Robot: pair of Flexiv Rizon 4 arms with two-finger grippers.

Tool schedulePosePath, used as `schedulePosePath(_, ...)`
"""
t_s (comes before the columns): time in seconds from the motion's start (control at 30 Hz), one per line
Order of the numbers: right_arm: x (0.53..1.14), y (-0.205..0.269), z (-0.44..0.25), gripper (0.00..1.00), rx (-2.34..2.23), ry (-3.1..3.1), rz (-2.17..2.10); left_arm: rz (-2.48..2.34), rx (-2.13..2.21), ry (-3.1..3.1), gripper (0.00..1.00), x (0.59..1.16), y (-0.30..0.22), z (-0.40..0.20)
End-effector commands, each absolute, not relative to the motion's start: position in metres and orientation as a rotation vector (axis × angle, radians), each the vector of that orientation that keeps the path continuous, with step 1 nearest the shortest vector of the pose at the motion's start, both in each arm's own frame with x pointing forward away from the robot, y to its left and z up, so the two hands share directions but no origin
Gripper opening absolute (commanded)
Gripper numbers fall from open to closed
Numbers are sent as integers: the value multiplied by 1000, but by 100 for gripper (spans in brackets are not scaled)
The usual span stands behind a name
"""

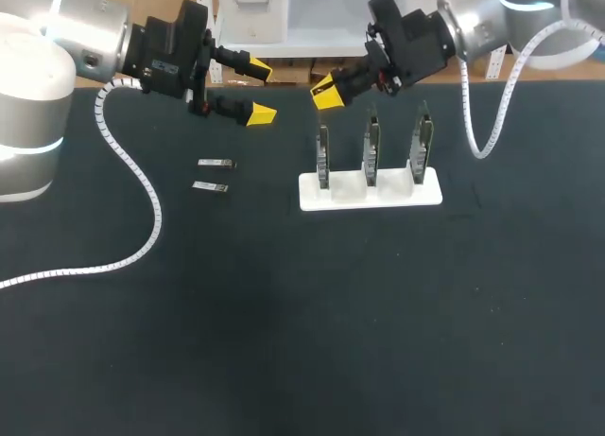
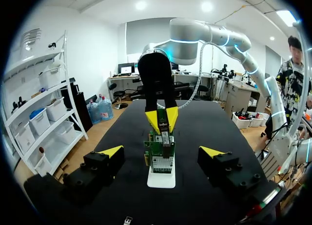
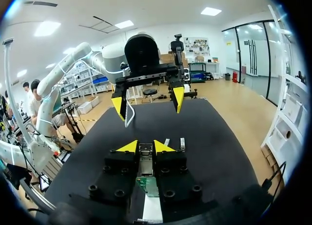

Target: Pick up the optical module with the left hand, and insert it into the network port with the right hand.

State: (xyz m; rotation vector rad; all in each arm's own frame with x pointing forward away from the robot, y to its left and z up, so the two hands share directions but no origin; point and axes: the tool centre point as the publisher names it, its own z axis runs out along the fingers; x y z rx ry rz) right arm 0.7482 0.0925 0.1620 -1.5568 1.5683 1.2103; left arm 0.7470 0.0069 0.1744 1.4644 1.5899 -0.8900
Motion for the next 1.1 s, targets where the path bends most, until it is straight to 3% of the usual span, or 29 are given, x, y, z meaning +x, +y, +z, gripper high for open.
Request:
schedulePosePath(0.03,748,92,156,4,-1551,1563,1210,-886,1464,1596,100,747,6,175)
schedulePosePath(0.07,748,92,157,12,-1551,1561,1209,-886,1464,1596,100,747,6,175)
schedulePosePath(0.1,747,93,157,28,-1552,1559,1209,-886,1464,1596,100,747,6,175)
schedulePosePath(0.17,747,93,159,50,-1548,1552,1209,-886,1464,1596,100,747,6,175)
schedulePosePath(0.2,747,94,160,100,-1548,1550,1209,-886,1464,1596,100,747,6,175)
schedulePosePath(0.7,751,95,171,100,-1515,1527,1221,-886,1464,1596,100,747,6,175)
schedulePosePath(0.73,752,95,172,87,-1515,1526,1221,-886,1464,1596,100,747,6,175)
schedulePosePath(0.77,752,95,172,30,-1515,1526,1220,-886,1464,1596,100,747,6,175)
schedulePosePath(0.8,753,95,171,0,-1522,1523,1213,-886,1464,1596,100,747,6,175)
schedulePosePath(1.1,752,94,173,0,-1522,1517,1214,-886,1464,1596,100,747,6,175)
